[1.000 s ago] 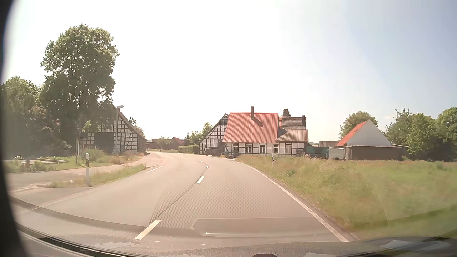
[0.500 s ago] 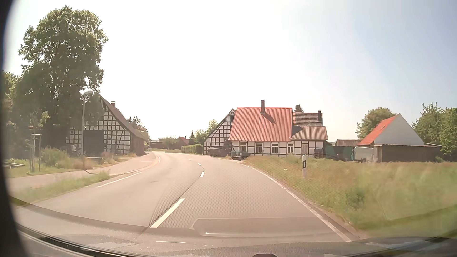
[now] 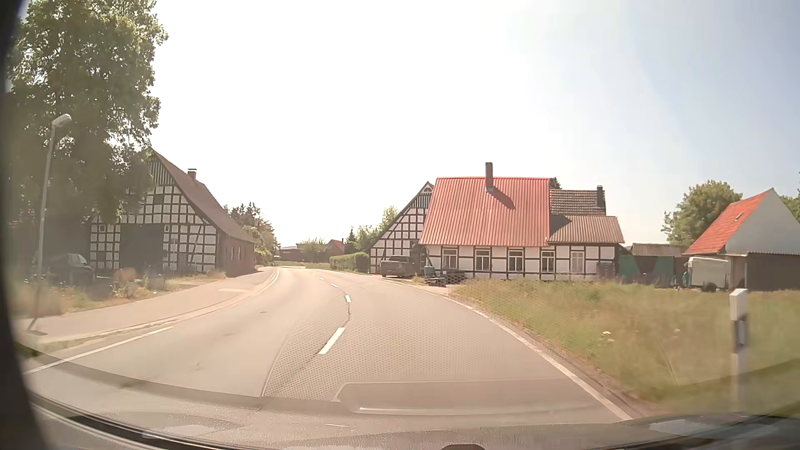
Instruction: Follow the waypoints while adhering to traffic rules and regulations
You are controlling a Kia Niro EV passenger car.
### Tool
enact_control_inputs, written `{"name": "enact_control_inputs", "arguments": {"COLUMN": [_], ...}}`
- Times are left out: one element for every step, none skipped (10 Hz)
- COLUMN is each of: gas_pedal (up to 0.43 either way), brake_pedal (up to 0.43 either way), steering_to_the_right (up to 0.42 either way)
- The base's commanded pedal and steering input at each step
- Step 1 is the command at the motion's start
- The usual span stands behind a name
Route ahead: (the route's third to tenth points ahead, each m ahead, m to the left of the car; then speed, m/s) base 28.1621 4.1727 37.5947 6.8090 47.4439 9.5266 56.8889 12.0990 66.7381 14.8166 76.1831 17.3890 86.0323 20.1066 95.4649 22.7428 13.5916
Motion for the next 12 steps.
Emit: {"name": "enact_control_inputs", "arguments": {"gas_pedal": [0.157,0.157,0.157,0.157,0.157,0.157,0.157,0.157,0.157,0.157,0.157,0.157], "brake_pedal": [0.0,0.0,0.0,0.0,0.0,0.0,0.0,0.0,0.0,0.0,0.0,0.0], "steering_to_the_right": [-0.034,-0.038,-0.04,-0.041,-0.041,-0.041,-0.042,-0.043,-0.043,-0.043,-0.043,-0.043]}}
